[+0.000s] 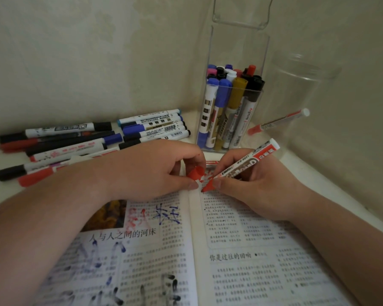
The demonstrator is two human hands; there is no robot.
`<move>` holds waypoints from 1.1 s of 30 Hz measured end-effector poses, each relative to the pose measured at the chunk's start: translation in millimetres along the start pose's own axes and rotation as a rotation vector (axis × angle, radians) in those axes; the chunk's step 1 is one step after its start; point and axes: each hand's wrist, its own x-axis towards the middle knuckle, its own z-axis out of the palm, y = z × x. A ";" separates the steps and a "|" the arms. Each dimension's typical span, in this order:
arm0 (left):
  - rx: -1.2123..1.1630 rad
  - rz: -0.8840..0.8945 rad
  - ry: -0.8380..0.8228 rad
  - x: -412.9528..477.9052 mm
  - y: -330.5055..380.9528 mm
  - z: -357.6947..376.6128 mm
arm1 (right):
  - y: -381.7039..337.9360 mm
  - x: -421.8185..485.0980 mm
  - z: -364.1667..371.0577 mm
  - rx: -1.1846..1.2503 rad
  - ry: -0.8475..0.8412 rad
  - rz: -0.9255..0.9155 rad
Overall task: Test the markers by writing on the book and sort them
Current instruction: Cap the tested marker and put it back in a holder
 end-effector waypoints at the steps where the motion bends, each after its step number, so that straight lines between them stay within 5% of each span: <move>1: -0.001 0.003 0.002 -0.1 0.3 0.2 | -0.1 -0.3 0.8 0.000 0.002 0.004; 10: -0.007 -0.021 0.046 1.7 -1.9 2.4 | -5.3 -0.5 -2.0 0.006 -0.092 0.050; 33: -0.025 0.022 0.043 1.4 0.1 3.3 | -1.0 0.3 -12.7 0.046 0.031 0.082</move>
